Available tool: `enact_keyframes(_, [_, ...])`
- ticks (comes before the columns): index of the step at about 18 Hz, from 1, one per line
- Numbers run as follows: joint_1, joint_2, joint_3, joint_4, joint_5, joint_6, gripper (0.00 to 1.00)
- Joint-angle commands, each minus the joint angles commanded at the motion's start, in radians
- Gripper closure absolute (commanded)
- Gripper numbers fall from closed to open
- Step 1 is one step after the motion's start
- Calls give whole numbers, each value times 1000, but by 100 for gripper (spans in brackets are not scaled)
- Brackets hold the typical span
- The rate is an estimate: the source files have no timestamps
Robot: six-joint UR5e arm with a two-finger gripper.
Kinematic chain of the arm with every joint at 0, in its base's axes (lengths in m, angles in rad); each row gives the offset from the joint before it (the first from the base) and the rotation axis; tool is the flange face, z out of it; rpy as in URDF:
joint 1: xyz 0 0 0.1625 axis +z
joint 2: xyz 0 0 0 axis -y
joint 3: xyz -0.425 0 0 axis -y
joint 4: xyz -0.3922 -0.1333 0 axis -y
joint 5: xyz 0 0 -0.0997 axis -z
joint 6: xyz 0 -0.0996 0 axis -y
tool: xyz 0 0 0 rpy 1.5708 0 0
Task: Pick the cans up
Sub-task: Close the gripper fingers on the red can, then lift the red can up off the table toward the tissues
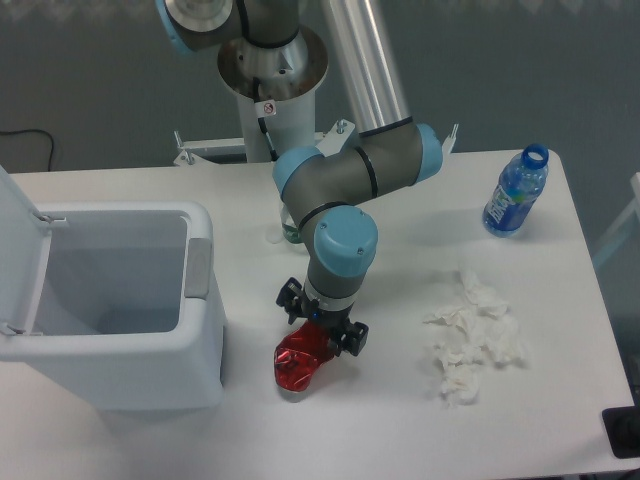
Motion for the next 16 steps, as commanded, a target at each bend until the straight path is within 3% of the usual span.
enact_keyframes(2, [0, -2, 0, 0, 2, -2, 29])
enact_keyframes(13, [2, 2, 12, -3, 3, 12, 34])
enact_keyframes(16, [17, 23, 77, -3, 3, 66, 33])
